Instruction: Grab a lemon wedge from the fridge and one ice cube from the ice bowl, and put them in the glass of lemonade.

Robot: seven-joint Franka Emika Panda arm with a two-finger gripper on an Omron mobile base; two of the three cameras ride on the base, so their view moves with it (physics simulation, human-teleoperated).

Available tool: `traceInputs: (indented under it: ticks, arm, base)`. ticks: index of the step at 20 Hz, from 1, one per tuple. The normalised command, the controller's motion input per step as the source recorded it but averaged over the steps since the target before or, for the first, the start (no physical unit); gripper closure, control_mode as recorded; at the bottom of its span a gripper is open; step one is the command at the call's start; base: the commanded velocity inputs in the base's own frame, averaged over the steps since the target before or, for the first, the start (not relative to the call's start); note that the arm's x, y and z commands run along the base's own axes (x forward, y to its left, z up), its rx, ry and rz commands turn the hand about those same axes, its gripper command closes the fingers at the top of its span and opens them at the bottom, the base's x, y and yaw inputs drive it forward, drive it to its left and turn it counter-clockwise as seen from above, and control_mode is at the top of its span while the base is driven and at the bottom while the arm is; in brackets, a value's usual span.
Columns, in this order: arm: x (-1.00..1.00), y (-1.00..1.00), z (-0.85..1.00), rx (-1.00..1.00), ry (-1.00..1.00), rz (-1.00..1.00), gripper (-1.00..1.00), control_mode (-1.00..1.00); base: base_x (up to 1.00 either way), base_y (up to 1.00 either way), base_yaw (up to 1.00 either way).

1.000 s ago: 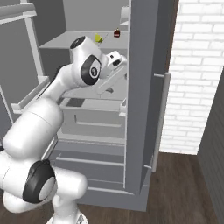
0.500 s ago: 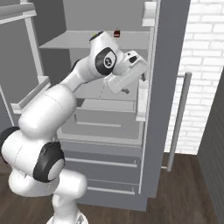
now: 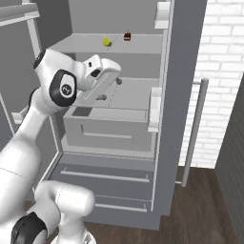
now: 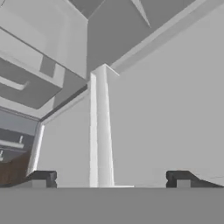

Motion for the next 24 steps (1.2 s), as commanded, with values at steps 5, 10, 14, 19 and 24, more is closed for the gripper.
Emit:
traceInputs:
  ticks: [5, 10, 14, 19, 24]
  arm:
    - [-0.55, 0.97, -0.36, 0.12, -0.28, -0.06, -1.0, -1.0]
    - [-0.84, 0.43, -0.06, 0.27, -0.25, 0.0, -1.0, -1.0]
    - [-0.79, 0.0, 0.0, 0.49, -0.21, 0.01, -1.0, -1.0]
    - [-0.52, 0.05, 0.0, 0.42, 0.02, 0.1, -1.0, -1.0]
    - [-0.07, 0.5, 0.0, 0.05, 0.05, 0.16, -1.0, -1.0]
  base:
    - [0.0, 0.0, 0.0]
    - [0.0, 0.0, 0.0]
    - [0.0, 0.0, 0.0]
    - [0.0, 0.0, 0.0]
    - [0.0, 0.0, 0.0]
